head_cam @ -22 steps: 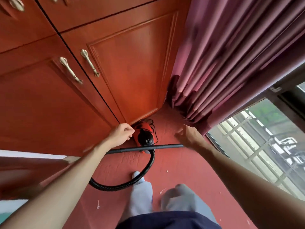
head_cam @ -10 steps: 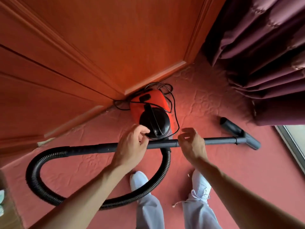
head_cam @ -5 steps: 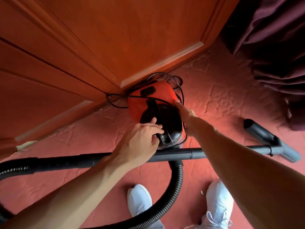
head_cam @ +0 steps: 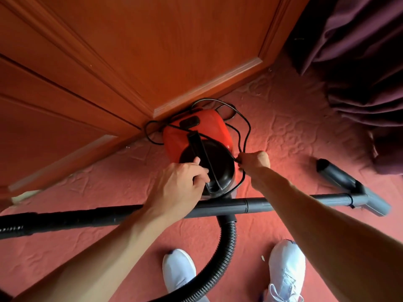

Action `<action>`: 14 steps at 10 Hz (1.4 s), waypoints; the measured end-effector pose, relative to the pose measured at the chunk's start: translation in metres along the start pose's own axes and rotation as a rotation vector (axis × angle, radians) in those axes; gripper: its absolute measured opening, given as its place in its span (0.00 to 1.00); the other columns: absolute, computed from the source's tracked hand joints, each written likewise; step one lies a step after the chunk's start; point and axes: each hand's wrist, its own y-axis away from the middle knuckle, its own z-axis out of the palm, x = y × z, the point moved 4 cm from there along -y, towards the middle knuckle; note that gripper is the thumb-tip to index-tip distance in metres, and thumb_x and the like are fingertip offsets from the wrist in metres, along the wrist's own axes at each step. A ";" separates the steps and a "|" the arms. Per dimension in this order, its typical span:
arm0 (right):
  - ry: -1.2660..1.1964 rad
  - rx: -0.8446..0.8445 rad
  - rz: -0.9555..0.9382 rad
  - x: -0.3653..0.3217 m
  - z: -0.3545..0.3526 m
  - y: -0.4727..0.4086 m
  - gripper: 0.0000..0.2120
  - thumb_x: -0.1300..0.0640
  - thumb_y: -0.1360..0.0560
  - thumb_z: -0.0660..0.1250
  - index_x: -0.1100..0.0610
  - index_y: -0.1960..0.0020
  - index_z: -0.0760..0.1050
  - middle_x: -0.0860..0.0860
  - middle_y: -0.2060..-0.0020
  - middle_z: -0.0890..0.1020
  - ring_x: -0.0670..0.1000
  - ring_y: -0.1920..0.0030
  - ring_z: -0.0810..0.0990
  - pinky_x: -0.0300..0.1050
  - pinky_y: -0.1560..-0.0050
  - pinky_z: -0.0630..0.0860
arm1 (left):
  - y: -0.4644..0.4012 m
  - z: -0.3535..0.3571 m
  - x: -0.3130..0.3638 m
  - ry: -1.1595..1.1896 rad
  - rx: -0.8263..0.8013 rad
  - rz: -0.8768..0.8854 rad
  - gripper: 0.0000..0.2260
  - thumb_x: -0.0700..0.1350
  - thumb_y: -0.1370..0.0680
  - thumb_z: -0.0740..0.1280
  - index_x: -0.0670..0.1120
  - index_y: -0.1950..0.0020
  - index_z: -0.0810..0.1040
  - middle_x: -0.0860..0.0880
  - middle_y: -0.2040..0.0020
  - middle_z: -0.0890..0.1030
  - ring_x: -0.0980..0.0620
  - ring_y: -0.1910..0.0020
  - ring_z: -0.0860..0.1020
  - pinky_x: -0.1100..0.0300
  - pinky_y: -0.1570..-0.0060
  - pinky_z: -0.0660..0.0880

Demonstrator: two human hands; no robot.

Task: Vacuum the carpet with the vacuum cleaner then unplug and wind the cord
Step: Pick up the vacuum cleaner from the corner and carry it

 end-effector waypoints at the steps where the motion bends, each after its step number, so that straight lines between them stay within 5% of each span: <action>1: -0.407 -0.086 -0.080 -0.016 -0.018 0.028 0.05 0.72 0.24 0.62 0.65 0.54 0.75 0.58 0.63 0.81 0.53 0.68 0.79 0.45 0.64 0.79 | 0.002 -0.002 0.002 0.034 -0.043 -0.022 0.11 0.37 0.24 0.64 0.46 0.57 0.85 0.52 0.44 0.84 0.72 0.49 0.70 0.79 0.65 0.66; 2: -0.478 -0.207 -0.307 -0.045 -0.041 0.080 0.15 0.76 0.26 0.55 0.58 0.52 0.70 0.55 0.62 0.82 0.53 0.69 0.78 0.41 0.66 0.78 | 0.006 -0.014 0.006 0.063 -0.004 -0.042 0.11 0.36 0.26 0.63 0.47 0.51 0.82 0.53 0.47 0.82 0.55 0.50 0.81 0.60 0.50 0.77; 3: -0.231 -0.305 -0.542 -0.062 -0.051 0.134 0.21 0.78 0.29 0.53 0.57 0.46 0.71 0.54 0.63 0.83 0.53 0.71 0.76 0.38 0.67 0.76 | 0.016 -0.049 0.029 0.004 0.245 0.046 0.17 0.31 0.31 0.63 0.43 0.43 0.73 0.50 0.44 0.69 0.51 0.51 0.76 0.50 0.49 0.76; 4: 0.025 -0.403 -0.676 -0.067 -0.047 0.176 0.19 0.72 0.31 0.56 0.56 0.47 0.74 0.51 0.67 0.82 0.51 0.70 0.76 0.44 0.65 0.76 | 0.023 -0.097 0.060 -0.002 0.429 0.168 0.27 0.29 0.34 0.63 0.42 0.35 0.68 0.46 0.40 0.66 0.49 0.45 0.74 0.51 0.44 0.74; 5: 0.284 -0.425 -0.783 -0.070 -0.043 0.207 0.17 0.62 0.36 0.55 0.54 0.52 0.77 0.48 0.67 0.81 0.44 0.68 0.77 0.45 0.58 0.78 | 0.023 -0.131 0.094 -0.202 0.347 0.396 0.37 0.29 0.35 0.66 0.45 0.27 0.65 0.43 0.32 0.65 0.46 0.35 0.69 0.52 0.33 0.68; 6: 0.480 -0.404 -0.913 -0.074 -0.039 0.232 0.17 0.62 0.32 0.52 0.54 0.53 0.77 0.48 0.63 0.82 0.50 0.60 0.81 0.50 0.53 0.78 | 0.028 -0.140 0.113 -0.562 0.138 0.679 0.32 0.34 0.35 0.70 0.48 0.31 0.73 0.44 0.26 0.65 0.43 0.29 0.65 0.47 0.29 0.61; 7: 0.601 -0.360 -1.034 -0.076 -0.032 0.244 0.17 0.60 0.32 0.50 0.53 0.53 0.75 0.50 0.59 0.83 0.57 0.57 0.81 0.56 0.53 0.77 | 0.035 -0.133 0.102 -0.741 -0.009 0.823 0.10 0.40 0.32 0.70 0.45 0.51 0.82 0.44 0.34 0.76 0.44 0.30 0.69 0.46 0.28 0.59; 8: 0.567 -0.317 -1.053 -0.071 -0.030 0.247 0.16 0.61 0.33 0.51 0.52 0.56 0.77 0.47 0.60 0.81 0.54 0.58 0.81 0.55 0.54 0.78 | 0.040 -0.125 0.074 -0.676 -0.157 0.636 0.08 0.44 0.28 0.69 0.45 0.50 0.81 0.49 0.51 0.82 0.46 0.50 0.81 0.52 0.46 0.74; 9: 0.425 -0.278 -1.023 -0.059 -0.029 0.241 0.19 0.62 0.32 0.53 0.54 0.53 0.81 0.46 0.59 0.81 0.50 0.56 0.81 0.50 0.53 0.79 | 0.039 -0.111 0.051 -0.653 -0.272 0.365 0.12 0.46 0.24 0.65 0.53 0.41 0.76 0.55 0.48 0.81 0.47 0.52 0.81 0.54 0.57 0.76; 11: 0.256 0.167 -0.719 -0.012 -0.053 0.194 0.17 0.66 0.29 0.62 0.58 0.41 0.74 0.52 0.48 0.75 0.53 0.47 0.73 0.46 0.41 0.70 | 0.007 -0.068 0.053 -0.785 -0.240 0.397 0.19 0.36 0.22 0.58 0.53 0.36 0.74 0.50 0.47 0.73 0.44 0.55 0.79 0.52 0.64 0.70; 12: 0.149 0.220 -0.317 0.027 -0.066 0.177 0.05 0.59 0.33 0.58 0.53 0.61 0.72 0.50 0.62 0.72 0.56 0.57 0.73 0.48 0.52 0.71 | -0.011 -0.044 0.047 -0.816 -0.312 0.382 0.25 0.36 0.24 0.57 0.56 0.30 0.69 0.49 0.38 0.67 0.45 0.43 0.72 0.48 0.53 0.75; 13: 0.133 -0.052 -0.054 0.070 -0.043 0.179 0.10 0.50 0.37 0.58 0.57 0.70 0.70 0.49 0.72 0.72 0.51 0.66 0.73 0.55 0.59 0.78 | -0.020 -0.018 0.045 -0.840 -0.436 0.395 0.27 0.38 0.23 0.57 0.57 0.26 0.64 0.51 0.26 0.61 0.48 0.30 0.61 0.47 0.39 0.69; 14: 0.165 -0.227 0.009 0.093 -0.020 0.189 0.12 0.61 0.30 0.57 0.55 0.72 0.69 0.52 0.74 0.68 0.51 0.70 0.67 0.49 0.69 0.69 | -0.029 0.006 0.021 -0.884 -0.501 0.414 0.25 0.42 0.22 0.56 0.53 0.24 0.62 0.53 0.24 0.60 0.50 0.25 0.57 0.47 0.29 0.58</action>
